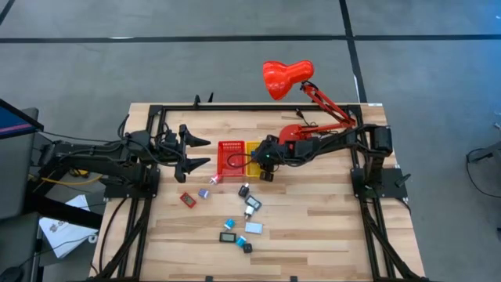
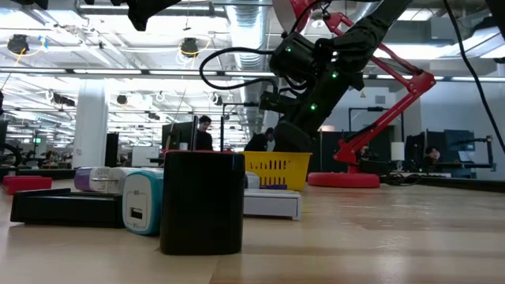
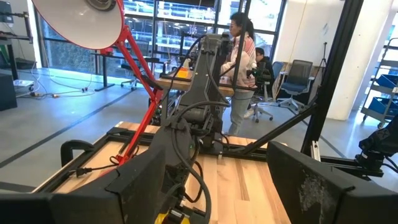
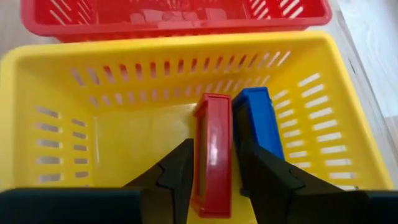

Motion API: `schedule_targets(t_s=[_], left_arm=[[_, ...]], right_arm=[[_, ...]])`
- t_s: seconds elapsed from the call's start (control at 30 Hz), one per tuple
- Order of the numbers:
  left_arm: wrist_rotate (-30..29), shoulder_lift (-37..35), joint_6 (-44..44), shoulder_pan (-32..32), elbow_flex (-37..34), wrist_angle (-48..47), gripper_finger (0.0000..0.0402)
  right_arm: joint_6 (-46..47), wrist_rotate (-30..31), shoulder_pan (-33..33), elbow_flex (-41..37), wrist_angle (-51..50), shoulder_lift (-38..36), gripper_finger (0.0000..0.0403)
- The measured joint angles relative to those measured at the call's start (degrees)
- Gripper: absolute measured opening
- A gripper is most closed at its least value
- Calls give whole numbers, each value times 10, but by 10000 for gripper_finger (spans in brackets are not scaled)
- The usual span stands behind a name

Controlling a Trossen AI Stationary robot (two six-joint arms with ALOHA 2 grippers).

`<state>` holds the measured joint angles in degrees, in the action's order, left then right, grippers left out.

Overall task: Pick & Place Office items
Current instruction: Put the purple charger adapter into the red basket

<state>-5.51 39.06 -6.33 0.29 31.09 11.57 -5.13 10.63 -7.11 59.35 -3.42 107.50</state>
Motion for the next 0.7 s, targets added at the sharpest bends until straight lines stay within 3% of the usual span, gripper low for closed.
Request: schedule_targets(t_s=[0.43, 0.7], left_arm=[[0, 0, 0, 0, 0, 0, 273], [0, 0, -2, 0, 0, -1, 273]], right_arm=[[-34, 2, 7, 44, 7, -18, 125], [9, -13, 28, 79, 3, -98, 125]])
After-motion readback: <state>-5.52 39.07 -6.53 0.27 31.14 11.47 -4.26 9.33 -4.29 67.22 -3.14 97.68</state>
